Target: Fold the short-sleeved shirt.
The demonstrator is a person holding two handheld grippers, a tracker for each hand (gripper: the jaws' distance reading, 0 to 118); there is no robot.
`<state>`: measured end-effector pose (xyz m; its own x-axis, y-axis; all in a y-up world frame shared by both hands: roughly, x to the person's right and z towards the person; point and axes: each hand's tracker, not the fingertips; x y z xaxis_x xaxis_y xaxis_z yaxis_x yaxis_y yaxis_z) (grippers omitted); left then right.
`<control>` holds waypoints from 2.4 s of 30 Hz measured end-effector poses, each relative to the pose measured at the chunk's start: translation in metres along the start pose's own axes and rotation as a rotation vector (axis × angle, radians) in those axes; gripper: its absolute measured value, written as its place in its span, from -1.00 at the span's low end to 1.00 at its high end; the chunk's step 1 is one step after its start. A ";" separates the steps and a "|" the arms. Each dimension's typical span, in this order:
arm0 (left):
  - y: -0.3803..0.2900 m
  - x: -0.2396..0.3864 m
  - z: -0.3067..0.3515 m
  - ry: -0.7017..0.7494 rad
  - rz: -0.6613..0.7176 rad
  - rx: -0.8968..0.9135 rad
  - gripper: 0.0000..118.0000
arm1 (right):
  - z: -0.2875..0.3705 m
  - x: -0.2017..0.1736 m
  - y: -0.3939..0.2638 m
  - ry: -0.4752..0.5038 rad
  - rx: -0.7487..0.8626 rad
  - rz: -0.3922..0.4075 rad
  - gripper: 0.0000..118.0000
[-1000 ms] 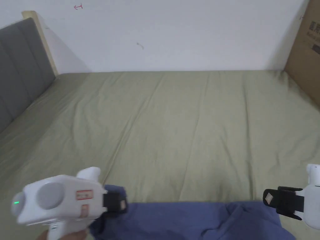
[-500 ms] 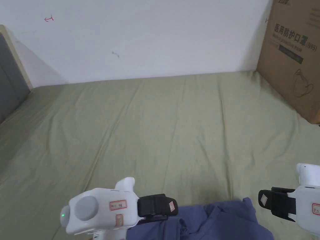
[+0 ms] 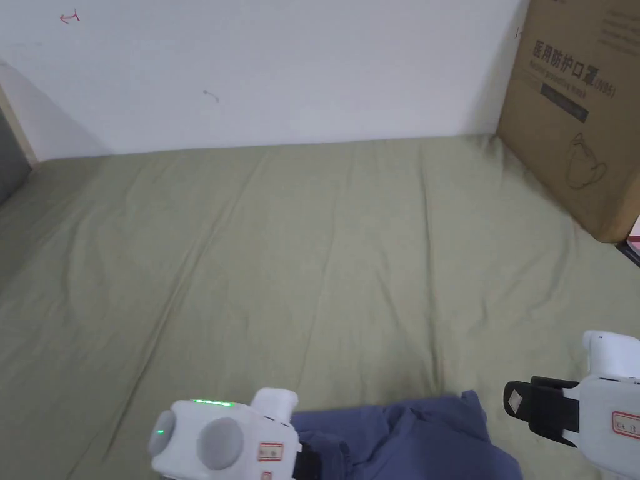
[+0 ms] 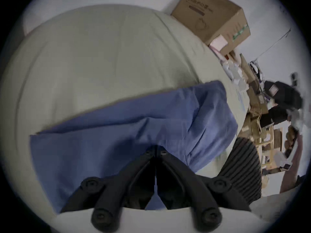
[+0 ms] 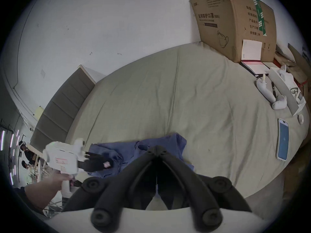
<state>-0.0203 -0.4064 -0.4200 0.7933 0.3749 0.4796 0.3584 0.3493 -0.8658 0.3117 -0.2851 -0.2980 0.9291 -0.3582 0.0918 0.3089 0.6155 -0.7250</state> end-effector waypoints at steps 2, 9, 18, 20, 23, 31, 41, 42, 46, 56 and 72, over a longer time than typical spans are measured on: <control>0.002 0.007 -0.018 -0.014 -0.005 -0.015 -0.98 | 0.000 -0.001 -0.001 -0.005 -0.004 0.001 -1.00; -0.004 -0.031 0.037 -0.425 0.215 0.140 -0.97 | -0.003 -0.011 -0.005 0.005 -0.021 0.013 -1.00; -0.058 -0.171 0.125 -0.299 0.443 0.310 0.64 | -0.013 -0.023 -0.001 0.004 -0.046 0.033 -1.00; -0.071 -0.184 0.122 -0.297 0.455 0.295 0.98 | -0.016 -0.025 -0.001 0.004 -0.057 0.025 -1.00; -0.087 -0.206 0.107 -0.368 0.521 0.244 1.00 | -0.020 -0.030 -0.003 0.000 -0.076 0.024 -1.00; -0.073 -0.199 0.032 -0.774 0.625 0.225 1.00 | -0.028 -0.042 -0.002 0.000 -0.145 -0.026 -1.00; -0.077 -0.211 -0.009 -0.662 0.585 0.226 -0.50 | -0.027 -0.071 0.008 0.023 -0.141 0.036 -1.00; -0.084 -0.215 -0.021 -0.457 0.541 0.157 -0.92 | -0.027 -0.073 0.008 0.024 -0.142 0.037 -1.00; -0.075 -0.191 0.012 -0.558 0.556 0.198 -0.91 | -0.026 -0.075 0.007 0.028 -0.154 0.045 -1.00; -0.075 -0.179 0.187 0.145 0.415 0.290 -0.90 | -0.019 -0.069 0.010 0.050 -0.119 0.042 -1.00; 0.033 -0.047 0.095 -0.039 0.270 0.183 -0.90 | 0.007 -0.061 -0.002 0.093 -0.095 0.014 -1.00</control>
<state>-0.0927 -0.3312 -0.4573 0.8270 0.5062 0.2448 0.0406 0.3804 -0.9239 0.2553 -0.2597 -0.2976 0.9087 -0.4169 0.0207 0.2717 0.5532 -0.7875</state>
